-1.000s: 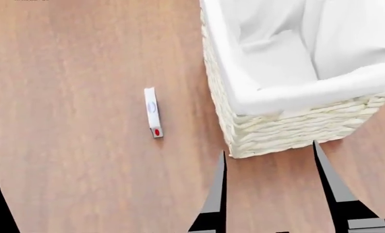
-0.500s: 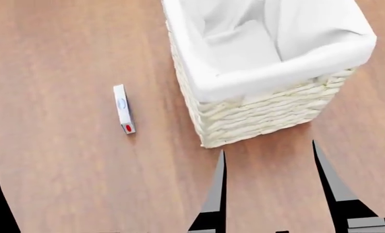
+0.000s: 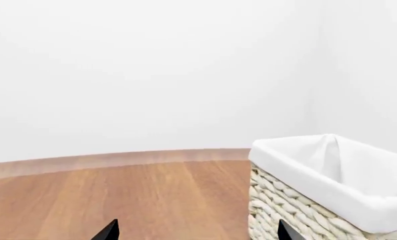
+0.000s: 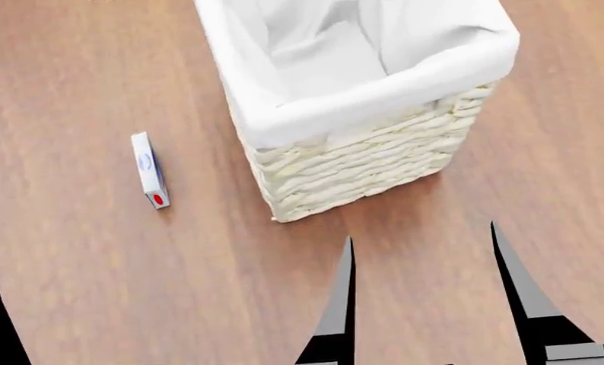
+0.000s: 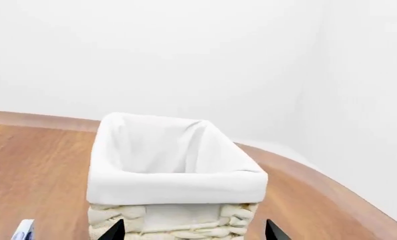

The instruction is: Pick up the alphabet soup and the cream cheese box, and put them in the basket.

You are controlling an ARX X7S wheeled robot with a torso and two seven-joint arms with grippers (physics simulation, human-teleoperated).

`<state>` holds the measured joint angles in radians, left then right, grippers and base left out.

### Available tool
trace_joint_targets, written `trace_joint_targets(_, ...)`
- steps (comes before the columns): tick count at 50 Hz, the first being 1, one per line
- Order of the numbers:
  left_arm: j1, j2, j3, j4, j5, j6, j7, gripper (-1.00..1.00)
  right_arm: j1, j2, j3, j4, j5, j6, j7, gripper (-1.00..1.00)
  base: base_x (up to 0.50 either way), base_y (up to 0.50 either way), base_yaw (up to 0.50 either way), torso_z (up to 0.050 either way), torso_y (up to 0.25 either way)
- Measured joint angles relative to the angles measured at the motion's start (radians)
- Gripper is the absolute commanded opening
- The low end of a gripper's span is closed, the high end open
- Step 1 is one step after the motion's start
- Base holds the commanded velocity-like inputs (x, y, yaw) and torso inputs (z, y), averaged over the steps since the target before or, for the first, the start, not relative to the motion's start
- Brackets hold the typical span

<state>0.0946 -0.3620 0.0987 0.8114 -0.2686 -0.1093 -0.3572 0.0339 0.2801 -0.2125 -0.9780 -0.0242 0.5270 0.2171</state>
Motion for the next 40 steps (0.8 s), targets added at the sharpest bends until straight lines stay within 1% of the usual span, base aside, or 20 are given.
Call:
trace_joint_targets(12, 0.003, -0.004, 0.002, -0.001, -0.004, 0.005, -0.003, 1.0, -0.02, 0.009, -0.009, -0.027, -0.009, 0.016, 0.009, 1.0, 0.0, 0.0, 0.0, 0.0, 0.0)
trace_joint_targets(22, 0.0, -0.005, 0.005, -0.011, -0.009, 0.01, -0.003, 1.0, -0.106, 0.005, -0.002, -0.053, -0.022, 0.006, 0.001, 1.0, 0.0, 0.0, 0.0, 0.0, 0.0)
trace_joint_targets(26, -0.002, -0.005, 0.007, -0.019, -0.011, 0.015, -0.002, 1.0, -0.157, -0.042, 0.025, -0.058, -0.065, -0.01, -0.057, 1.0, 0.0, 0.0, 0.0, 0.0, 0.0)
trace_joint_targets(33, -0.002, -0.004, 0.009, -0.032, -0.015, 0.023, 0.0, 1.0, -0.237, -0.155, 0.078, -0.063, -0.157, -0.035, -0.192, 1.0, 0.0, 0.0, 0.0, 0.0, 0.0)
trace_joint_targets(40, -0.004, -0.005, 0.01, -0.044, -0.019, 0.029, 0.001, 1.0, -0.316, -0.216, 0.098, -0.066, -0.203, -0.051, -0.256, 1.0, 0.0, 0.0, 0.0, 0.0, 0.0)
